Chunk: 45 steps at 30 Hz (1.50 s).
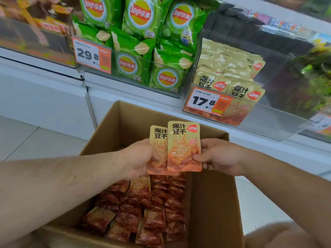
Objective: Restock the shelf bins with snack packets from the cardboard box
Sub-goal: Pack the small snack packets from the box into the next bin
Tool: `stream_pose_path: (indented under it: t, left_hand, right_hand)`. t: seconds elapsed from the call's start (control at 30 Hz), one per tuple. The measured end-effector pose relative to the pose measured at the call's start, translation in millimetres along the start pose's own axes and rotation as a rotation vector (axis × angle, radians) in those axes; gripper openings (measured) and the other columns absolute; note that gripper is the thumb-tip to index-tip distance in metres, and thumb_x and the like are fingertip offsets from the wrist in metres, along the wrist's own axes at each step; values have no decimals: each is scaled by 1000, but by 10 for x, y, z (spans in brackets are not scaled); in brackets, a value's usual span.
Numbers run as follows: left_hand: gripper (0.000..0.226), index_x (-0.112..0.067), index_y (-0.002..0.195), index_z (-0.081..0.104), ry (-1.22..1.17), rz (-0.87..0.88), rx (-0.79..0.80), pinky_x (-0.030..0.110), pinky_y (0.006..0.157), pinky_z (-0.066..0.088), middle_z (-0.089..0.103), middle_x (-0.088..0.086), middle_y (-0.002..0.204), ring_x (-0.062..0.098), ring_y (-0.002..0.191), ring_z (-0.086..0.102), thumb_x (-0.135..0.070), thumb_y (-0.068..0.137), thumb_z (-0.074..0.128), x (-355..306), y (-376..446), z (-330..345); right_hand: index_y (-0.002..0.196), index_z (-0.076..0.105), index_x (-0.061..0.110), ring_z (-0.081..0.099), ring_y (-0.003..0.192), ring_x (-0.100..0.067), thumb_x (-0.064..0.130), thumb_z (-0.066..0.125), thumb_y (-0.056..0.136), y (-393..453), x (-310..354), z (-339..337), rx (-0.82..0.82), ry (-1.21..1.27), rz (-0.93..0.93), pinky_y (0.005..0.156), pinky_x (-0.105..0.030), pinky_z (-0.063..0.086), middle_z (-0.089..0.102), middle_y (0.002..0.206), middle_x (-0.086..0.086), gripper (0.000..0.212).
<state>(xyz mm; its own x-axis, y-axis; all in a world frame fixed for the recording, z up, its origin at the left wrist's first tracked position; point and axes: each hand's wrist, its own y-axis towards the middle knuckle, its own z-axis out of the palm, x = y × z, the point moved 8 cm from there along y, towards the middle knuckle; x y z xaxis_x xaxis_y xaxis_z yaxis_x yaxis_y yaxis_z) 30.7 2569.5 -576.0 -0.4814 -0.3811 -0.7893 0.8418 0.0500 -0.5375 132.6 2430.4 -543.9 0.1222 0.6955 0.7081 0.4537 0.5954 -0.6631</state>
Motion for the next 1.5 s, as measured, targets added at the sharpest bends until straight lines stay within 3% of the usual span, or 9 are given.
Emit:
stream_pose_path:
  t: [0.17, 0.27, 0.5, 0.67, 0.87, 1.1, 1.23, 1.4, 1.5]
  left_hand:
    - [59, -11, 109, 69, 43, 82, 61, 49, 95, 46, 70, 21, 113, 33, 97, 66, 20, 74, 32, -250, -148, 178]
    - [40, -14, 117, 67, 86, 146, 62, 50, 95, 51, 72, 11, 113, 29, 102, 70, 9, 91, 48, -335, -177, 228]
    - [35, -19, 120, 62, 120, 276, -76, 47, 99, 51, 74, 1, 111, 21, 106, 69, -1, 90, 65, -476, -183, 209]
    - [34, -23, 114, 61, 202, 395, -57, 26, 80, 54, 75, -3, 106, 14, 102, 70, 3, 93, 61, -650, -260, 349]
    - [36, -30, 116, 56, 369, 494, -52, 22, 79, 53, 74, -13, 104, 3, 97, 68, -2, 94, 61, -867, -324, 605]
    - [39, -31, 126, 51, 452, 552, -62, 32, 96, 51, 71, -15, 112, 2, 106, 65, -11, 94, 63, -1146, -242, 912]
    - [36, -36, 117, 53, 481, 615, -75, 32, 92, 54, 71, -14, 108, 0, 98, 66, -16, 92, 68, -1393, -166, 1159]
    - [34, -29, 114, 47, 626, 884, -246, 18, 71, 49, 56, -8, 101, 6, 83, 58, -13, 91, 65, -2065, -165, 1462]
    - [32, -27, 121, 48, 920, 1031, -359, 27, 83, 49, 50, -11, 111, 7, 98, 54, -20, 92, 62, -2380, -67, 1666]
  right_hand:
    - [93, 63, 6, 46, 56, -10, 6, 63, 92, -55, 66, 103, -61, -15, -27, 54, -23, 33, 58, 66, -3, 2]
    - [77, 59, 14, 49, 54, -9, 7, 64, 92, -78, 137, 120, -72, 48, -66, 54, -20, 37, 59, 65, -3, 17]
    - [86, 62, 12, 58, 60, -11, 13, 70, 89, -167, 291, 84, -104, 61, -116, 58, -22, 46, 67, 74, -7, 9]
    - [113, 65, 17, 52, 61, -10, 27, 78, 82, -311, 475, -104, -199, 71, -247, 56, -24, 43, 66, 84, -6, 35]
    - [101, 71, 18, 45, 48, -2, 11, 69, 88, -560, 648, -184, -178, 158, -410, 49, -19, 34, 69, 70, 11, 14]
    - [102, 74, 17, 46, 53, -6, 7, 66, 88, -713, 648, -505, -224, 334, -411, 47, -19, 24, 75, 103, -11, 19]
    - [96, 72, 14, 57, 49, -5, 8, 64, 86, -867, 699, -778, -202, 411, -383, 44, -16, 31, 74, 80, -1, 14]
    - [80, 63, 17, 24, 53, -11, 17, 73, 72, -1244, 799, -1839, -580, 460, -439, 40, -17, 13, 52, 73, -4, 13]
    - [85, 70, 12, 43, 53, -18, 9, 72, 83, -1484, 818, -2294, -864, 426, -497, 43, -20, 21, 69, 79, -11, 3]
